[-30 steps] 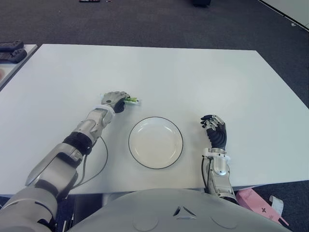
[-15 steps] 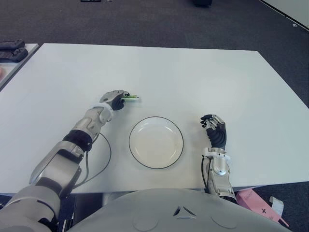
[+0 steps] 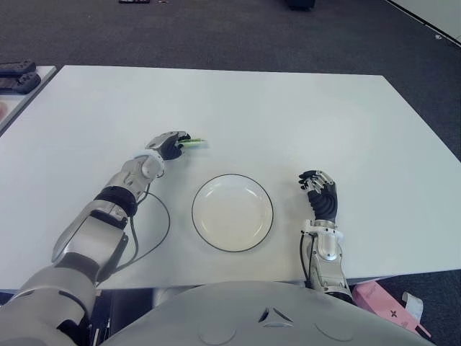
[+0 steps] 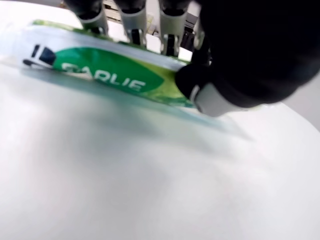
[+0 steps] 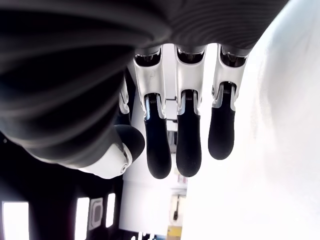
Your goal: Put the toothpaste on the table into the plate.
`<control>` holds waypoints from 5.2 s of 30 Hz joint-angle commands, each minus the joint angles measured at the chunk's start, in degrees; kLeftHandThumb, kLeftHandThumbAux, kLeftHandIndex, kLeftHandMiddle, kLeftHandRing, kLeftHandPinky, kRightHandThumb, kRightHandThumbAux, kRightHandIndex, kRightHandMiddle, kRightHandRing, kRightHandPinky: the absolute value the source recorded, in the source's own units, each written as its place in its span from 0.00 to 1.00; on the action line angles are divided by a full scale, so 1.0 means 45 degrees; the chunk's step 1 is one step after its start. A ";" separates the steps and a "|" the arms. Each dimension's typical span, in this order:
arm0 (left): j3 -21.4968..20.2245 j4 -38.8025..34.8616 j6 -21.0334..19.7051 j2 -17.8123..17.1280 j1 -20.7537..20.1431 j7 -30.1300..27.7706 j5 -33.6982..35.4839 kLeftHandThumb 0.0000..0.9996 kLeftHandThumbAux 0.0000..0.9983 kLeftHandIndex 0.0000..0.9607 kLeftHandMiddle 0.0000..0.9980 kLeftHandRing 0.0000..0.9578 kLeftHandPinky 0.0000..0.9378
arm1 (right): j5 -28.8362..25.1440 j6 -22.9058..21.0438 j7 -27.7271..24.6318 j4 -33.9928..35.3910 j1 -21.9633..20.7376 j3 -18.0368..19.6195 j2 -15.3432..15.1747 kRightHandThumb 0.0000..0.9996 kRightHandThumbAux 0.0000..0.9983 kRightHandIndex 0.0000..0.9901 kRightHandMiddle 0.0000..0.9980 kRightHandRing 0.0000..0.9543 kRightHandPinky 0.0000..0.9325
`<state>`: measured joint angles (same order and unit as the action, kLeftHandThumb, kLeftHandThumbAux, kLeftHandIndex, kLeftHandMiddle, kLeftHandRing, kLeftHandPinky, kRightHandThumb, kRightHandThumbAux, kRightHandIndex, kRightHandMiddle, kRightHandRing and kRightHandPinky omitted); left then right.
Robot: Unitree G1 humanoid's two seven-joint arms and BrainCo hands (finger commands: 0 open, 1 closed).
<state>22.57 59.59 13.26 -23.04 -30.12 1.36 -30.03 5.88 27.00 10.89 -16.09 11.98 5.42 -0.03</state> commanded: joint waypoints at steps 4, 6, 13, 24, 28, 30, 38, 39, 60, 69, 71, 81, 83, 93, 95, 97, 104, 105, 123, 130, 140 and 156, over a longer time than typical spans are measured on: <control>-0.0368 0.0452 -0.0590 0.0032 0.1256 -0.1348 0.0762 0.72 0.71 0.46 0.83 0.86 0.87 | -0.0057 -0.0024 0.0032 -0.0240 -0.0189 0.0029 0.0012 0.71 0.73 0.43 0.50 0.52 0.54; -0.0562 -0.0445 -0.0645 -0.0167 0.1432 -0.1343 0.0967 0.72 0.71 0.46 0.83 0.87 0.88 | -0.0071 -0.0130 0.0027 -0.0226 -0.0196 0.0036 0.0016 0.71 0.73 0.43 0.50 0.52 0.54; -0.1063 -0.5031 -0.1076 -0.0730 0.3135 -0.0570 0.0806 0.72 0.71 0.46 0.85 0.89 0.92 | -0.0158 -0.0326 0.0004 -0.0213 -0.0231 0.0037 0.0069 0.71 0.73 0.43 0.49 0.52 0.53; -0.1841 -0.8790 -0.1300 -0.0799 0.4784 0.0183 0.0612 0.73 0.71 0.46 0.88 0.92 0.94 | 0.0034 -0.0576 0.0266 -0.0247 -0.0330 -0.0024 0.0096 0.71 0.73 0.43 0.49 0.52 0.53; -0.2097 -0.9568 -0.1293 -0.0731 0.5065 0.0354 0.0509 0.73 0.71 0.46 0.89 0.92 0.95 | 0.0037 -0.0633 0.0297 -0.0282 -0.0366 -0.0024 0.0118 0.71 0.73 0.43 0.49 0.52 0.53; -0.2197 -0.9767 -0.1226 -0.0673 0.5137 0.0500 0.0476 0.73 0.71 0.46 0.89 0.93 0.95 | 0.0033 -0.0657 0.0312 -0.0295 -0.0385 -0.0020 0.0127 0.71 0.73 0.43 0.50 0.52 0.53; -0.2323 -1.0765 -0.1037 -0.0529 0.5467 0.0898 0.0273 0.73 0.71 0.46 0.89 0.93 0.95 | -0.0025 -0.0624 0.0325 -0.0279 -0.0384 -0.0028 0.0203 0.71 0.73 0.44 0.50 0.52 0.53; -0.2348 -1.0897 -0.1021 -0.0525 0.5526 0.0869 0.0300 0.73 0.71 0.46 0.89 0.93 0.95 | -0.0033 -0.0637 0.0319 -0.0270 -0.0381 -0.0031 0.0212 0.71 0.73 0.44 0.50 0.52 0.53; -0.1607 -1.0911 0.0197 -0.2083 0.5043 -0.0445 -0.1176 0.73 0.69 0.46 0.81 0.83 0.76 | -0.0010 -0.0730 0.0289 -0.0070 -0.0266 -0.0062 0.0315 0.71 0.73 0.44 0.50 0.53 0.54; -0.0181 -0.7509 0.1268 -0.3117 0.2947 -0.0879 -0.2980 0.63 0.49 0.38 0.55 0.54 0.51 | 0.0027 -0.0707 0.0393 -0.0153 -0.0245 -0.0035 0.0364 0.71 0.73 0.44 0.50 0.53 0.54; 0.0038 -0.7270 0.1334 -0.3225 0.2765 -0.0833 -0.3276 0.61 0.40 0.32 0.51 0.50 0.48 | 0.0024 -0.0638 0.0357 -0.0175 -0.0239 -0.0047 0.0343 0.71 0.73 0.44 0.50 0.53 0.53; 0.1564 -0.6641 0.0673 -0.3879 0.1650 -0.2345 -0.5365 0.49 0.28 0.04 0.18 0.18 0.18 | 0.0165 -0.0797 0.0463 0.0005 -0.0100 -0.0086 0.0374 0.71 0.73 0.43 0.50 0.52 0.54; 0.1753 -0.6581 0.0650 -0.3943 0.1524 -0.2538 -0.5553 0.48 0.27 0.02 0.16 0.15 0.16 | 0.0169 -0.0860 0.0468 0.0066 -0.0061 -0.0096 0.0390 0.71 0.73 0.43 0.49 0.52 0.54; 0.3212 -0.4742 0.1082 -0.3777 0.0386 -0.2854 -0.6612 0.45 0.26 0.00 0.05 0.03 0.07 | 0.0132 -0.0987 0.0484 0.0217 0.0017 -0.0126 0.0463 0.71 0.73 0.44 0.50 0.53 0.54; 0.3432 -0.4399 0.1152 -0.3696 0.0244 -0.2810 -0.6682 0.45 0.26 0.00 0.04 0.02 0.06 | 0.0130 -0.1015 0.0489 0.0275 0.0054 -0.0134 0.0479 0.71 0.73 0.44 0.50 0.52 0.54; 0.3678 -0.4060 0.1262 -0.3604 0.0093 -0.2844 -0.6776 0.45 0.26 0.00 0.03 0.01 0.06 | 0.0118 -0.0999 0.0472 0.0339 0.0105 -0.0141 0.0482 0.71 0.73 0.44 0.50 0.52 0.54; 0.4226 -0.3405 0.1426 -0.3368 -0.0221 -0.2864 -0.6789 0.43 0.25 0.00 0.01 0.00 0.07 | 0.0090 -0.0820 0.0395 0.0361 0.0179 -0.0169 0.0443 0.71 0.73 0.43 0.49 0.52 0.53; 0.4287 -0.3342 0.1436 -0.3340 -0.0253 -0.2868 -0.6777 0.43 0.25 0.00 0.01 0.00 0.07 | 0.0094 -0.0800 0.0398 0.0357 0.0182 -0.0170 0.0439 0.71 0.73 0.43 0.49 0.52 0.53; 0.5022 -0.3013 0.1799 -0.3020 -0.0365 -0.3254 -0.6647 0.42 0.24 0.00 0.01 0.00 0.06 | 0.0140 -0.0606 0.0403 0.0451 0.0347 -0.0261 0.0427 0.71 0.73 0.43 0.49 0.52 0.53; 0.5182 -0.3202 0.1817 -0.2986 -0.0167 -0.3238 -0.6666 0.41 0.25 0.00 0.01 0.00 0.07 | 0.0070 -0.0619 0.0374 0.0481 0.0394 -0.0230 0.0413 0.71 0.73 0.43 0.49 0.52 0.53; 0.5090 -0.3266 0.1685 -0.2927 -0.0014 -0.3307 -0.6493 0.41 0.26 0.00 0.02 0.01 0.08 | 0.0086 -0.0663 0.0358 0.0524 0.0441 -0.0213 0.0372 0.71 0.73 0.43 0.50 0.52 0.53; 0.4605 -0.3969 0.0331 -0.2958 0.0444 -0.3074 -0.6218 0.44 0.26 0.00 0.03 0.01 0.08 | 0.0111 -0.0446 0.0305 0.0278 0.0305 -0.0181 0.0220 0.71 0.73 0.43 0.50 0.53 0.55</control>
<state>41.24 40.87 15.16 -38.03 -32.69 -10.03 -57.36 6.50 25.01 12.42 -13.77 13.40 4.47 1.10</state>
